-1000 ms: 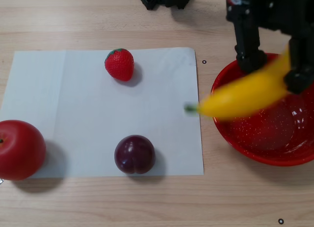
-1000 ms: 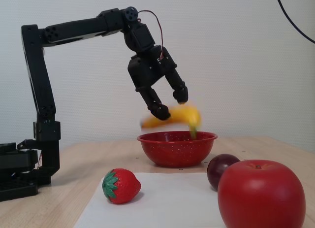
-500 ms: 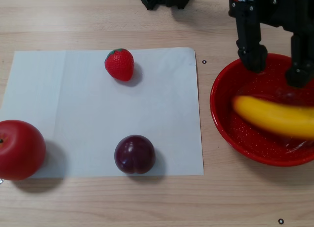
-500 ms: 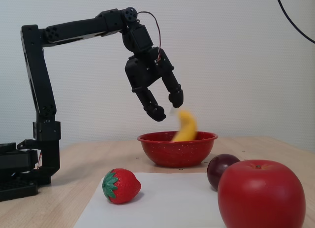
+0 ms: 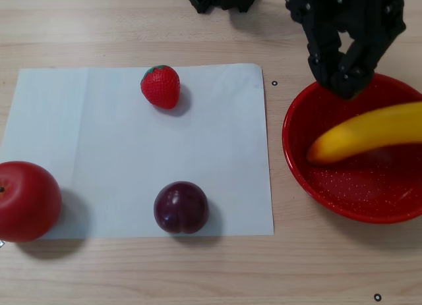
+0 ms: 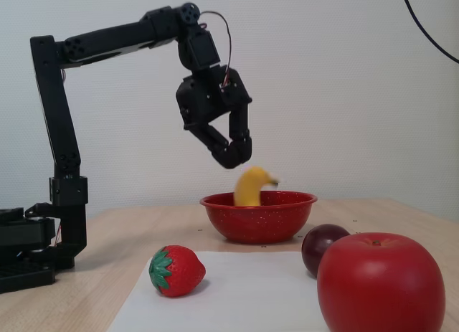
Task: Grasp the banana and put it in the red bowl.
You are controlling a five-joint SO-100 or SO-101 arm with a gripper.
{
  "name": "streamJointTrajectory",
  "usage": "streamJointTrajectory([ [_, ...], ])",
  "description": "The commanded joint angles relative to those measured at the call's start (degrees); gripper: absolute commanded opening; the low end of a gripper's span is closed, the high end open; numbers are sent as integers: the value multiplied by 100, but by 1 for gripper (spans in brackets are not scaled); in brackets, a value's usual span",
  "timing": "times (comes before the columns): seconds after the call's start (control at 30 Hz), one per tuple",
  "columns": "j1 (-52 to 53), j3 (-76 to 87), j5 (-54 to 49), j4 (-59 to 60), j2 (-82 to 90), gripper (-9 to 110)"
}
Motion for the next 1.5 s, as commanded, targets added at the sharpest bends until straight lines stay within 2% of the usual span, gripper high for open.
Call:
streamJointTrajectory([
  [0.0,-176,-747,-105,229,1020,0],
  [0.3,-923,-870,-229,457,1310,0],
  [0.63,-2048,536,-290,-466,2215,0],
  [0.93,-2593,3120,-387,-2171,3639,0],
  [1.47,-2364,7813,-448,-5713,6056,0],
])
